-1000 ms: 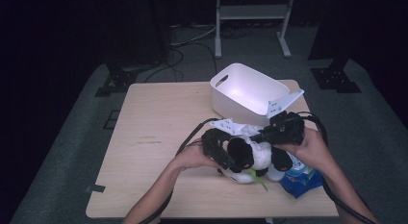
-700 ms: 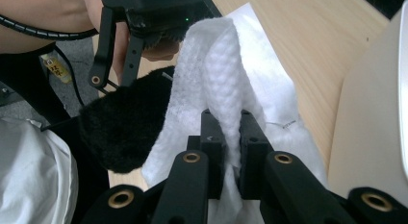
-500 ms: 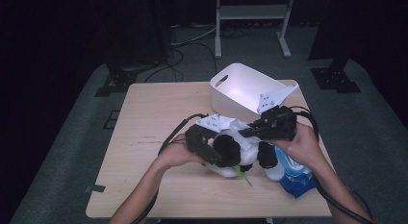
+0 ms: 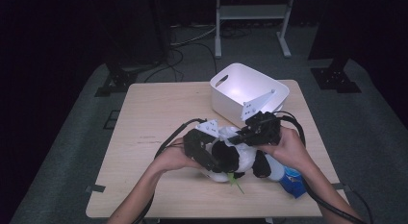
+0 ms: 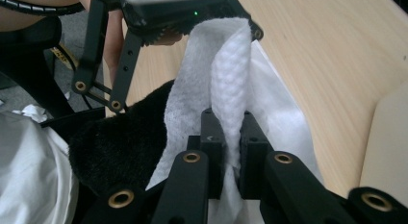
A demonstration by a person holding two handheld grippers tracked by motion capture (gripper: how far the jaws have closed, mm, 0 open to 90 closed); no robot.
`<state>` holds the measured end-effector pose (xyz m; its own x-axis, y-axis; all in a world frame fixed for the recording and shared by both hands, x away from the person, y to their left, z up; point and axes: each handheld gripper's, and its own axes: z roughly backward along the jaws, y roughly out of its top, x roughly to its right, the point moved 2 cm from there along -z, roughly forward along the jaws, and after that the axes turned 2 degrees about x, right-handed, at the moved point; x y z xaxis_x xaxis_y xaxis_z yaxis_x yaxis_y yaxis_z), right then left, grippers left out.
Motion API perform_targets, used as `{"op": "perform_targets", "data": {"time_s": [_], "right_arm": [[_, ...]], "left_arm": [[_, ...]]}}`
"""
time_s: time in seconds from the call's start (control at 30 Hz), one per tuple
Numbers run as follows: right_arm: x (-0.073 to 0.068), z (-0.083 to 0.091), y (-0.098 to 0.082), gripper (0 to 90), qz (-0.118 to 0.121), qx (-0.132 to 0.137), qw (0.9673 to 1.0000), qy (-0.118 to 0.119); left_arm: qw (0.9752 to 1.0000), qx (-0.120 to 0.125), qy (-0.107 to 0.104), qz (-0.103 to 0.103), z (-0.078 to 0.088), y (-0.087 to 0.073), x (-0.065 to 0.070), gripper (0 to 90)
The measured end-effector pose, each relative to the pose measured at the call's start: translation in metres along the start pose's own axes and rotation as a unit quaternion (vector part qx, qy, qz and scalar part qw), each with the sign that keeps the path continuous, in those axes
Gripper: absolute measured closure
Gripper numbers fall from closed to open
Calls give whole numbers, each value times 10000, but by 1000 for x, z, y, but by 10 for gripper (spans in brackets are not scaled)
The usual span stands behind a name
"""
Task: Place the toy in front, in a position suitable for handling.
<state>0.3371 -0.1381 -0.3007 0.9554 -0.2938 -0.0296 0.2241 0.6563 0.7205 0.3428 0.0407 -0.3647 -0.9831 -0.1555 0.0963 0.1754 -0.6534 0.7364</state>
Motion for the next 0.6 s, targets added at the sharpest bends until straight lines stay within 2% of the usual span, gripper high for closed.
{"op": "perform_targets", "data": {"time_s": [0.13,0.23,0.4,0.43,0.53,0.6], "right_arm": [[3,6,-13,835,-98,-54,9999,4],[4,9,-18,835,-127,-114,9998,-56],[7,13,-25,833,-222,-184,9995,-109],[6,14,-24,831,-247,-210,9994,-142],[3,17,-14,828,-119,-167,9995,-256],[1,14,-5,827,-22,-125,9997,-230]], "left_arm": [[9999,84,-56,54,-5,1,0,95],[9999,120,-73,72,-6,2,-1,96],[9994,205,-166,221,-9,1,-2,121],[9994,212,-167,224,-9,2,-2,124],[9992,256,-168,238,-9,3,-3,130],[9992,273,-199,225,-10,3,-3,132]]}}
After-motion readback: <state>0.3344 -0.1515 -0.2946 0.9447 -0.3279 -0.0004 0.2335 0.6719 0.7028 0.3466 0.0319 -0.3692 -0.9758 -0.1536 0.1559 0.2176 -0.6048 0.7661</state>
